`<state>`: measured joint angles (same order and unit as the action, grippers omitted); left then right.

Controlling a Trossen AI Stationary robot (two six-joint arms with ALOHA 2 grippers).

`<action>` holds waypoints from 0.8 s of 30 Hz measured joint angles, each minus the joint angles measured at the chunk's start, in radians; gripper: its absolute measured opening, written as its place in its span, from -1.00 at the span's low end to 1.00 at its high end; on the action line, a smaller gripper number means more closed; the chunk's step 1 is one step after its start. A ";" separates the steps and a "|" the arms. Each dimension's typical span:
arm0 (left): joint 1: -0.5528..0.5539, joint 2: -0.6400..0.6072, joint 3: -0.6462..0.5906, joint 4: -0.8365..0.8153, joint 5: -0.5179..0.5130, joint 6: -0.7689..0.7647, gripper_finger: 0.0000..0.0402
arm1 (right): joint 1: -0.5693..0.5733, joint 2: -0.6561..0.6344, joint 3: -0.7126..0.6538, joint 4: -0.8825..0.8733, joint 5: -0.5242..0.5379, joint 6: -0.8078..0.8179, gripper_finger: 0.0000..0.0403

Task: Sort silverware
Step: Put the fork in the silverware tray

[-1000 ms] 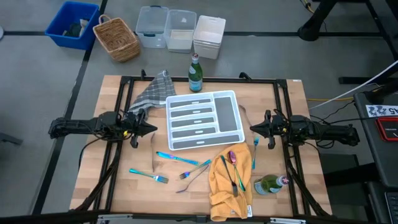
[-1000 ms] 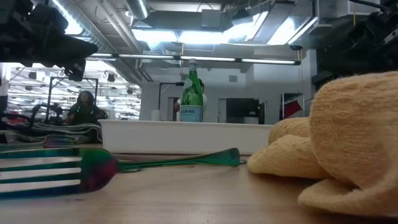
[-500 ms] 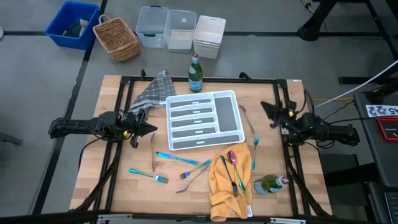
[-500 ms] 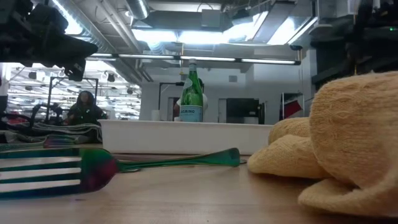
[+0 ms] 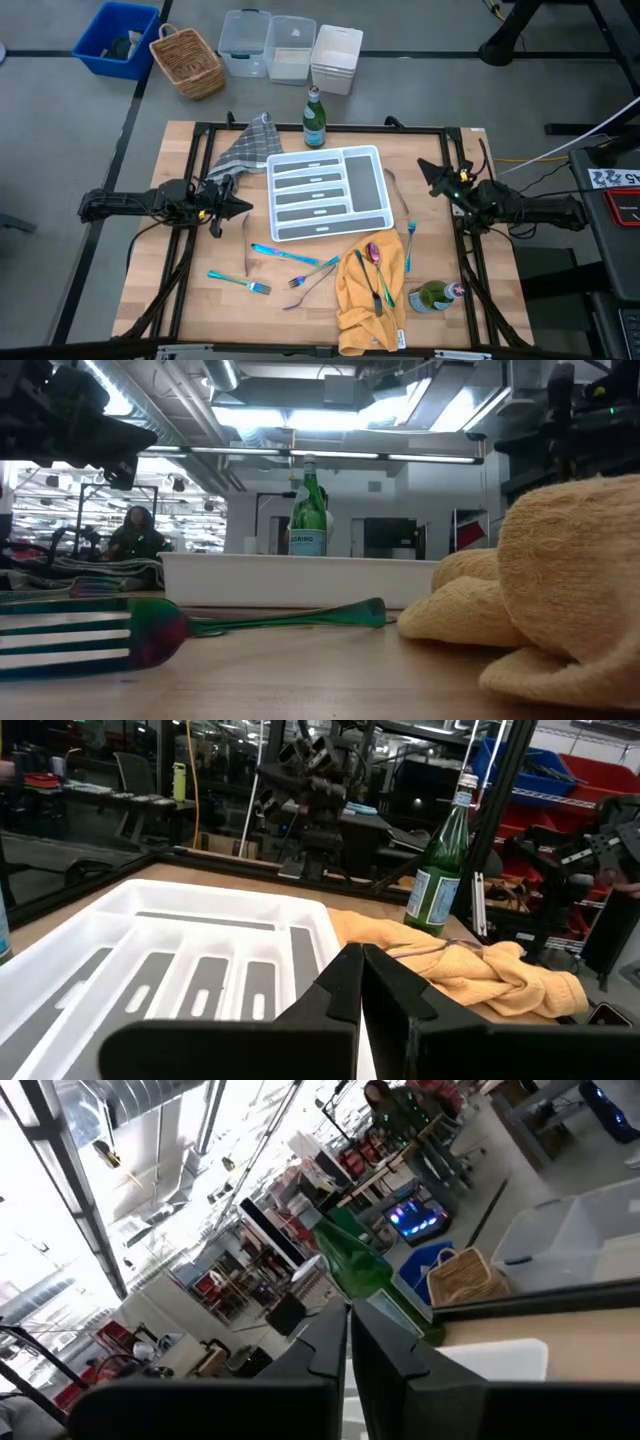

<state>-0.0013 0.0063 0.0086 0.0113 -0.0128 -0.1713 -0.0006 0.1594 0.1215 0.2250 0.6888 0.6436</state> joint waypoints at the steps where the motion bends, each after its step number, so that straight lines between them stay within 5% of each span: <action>1: 0.000 0.000 0.000 0.000 0.000 -0.010 -1.00 | 0.000 0.019 0.024 -0.009 0.000 -0.014 -0.88; 13: 0.000 0.000 0.000 0.004 -0.028 -0.163 -1.00 | 0.000 0.290 0.443 -0.598 0.000 -0.047 -0.88; 24: 0.000 0.000 0.000 0.004 -0.029 -0.170 -1.00 | -0.037 0.505 0.515 -0.649 -0.003 -0.006 -0.74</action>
<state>-0.0013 0.0063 0.0082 0.0151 -0.0414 -0.3412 -0.0371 0.6641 0.6361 -0.4240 0.6858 0.6373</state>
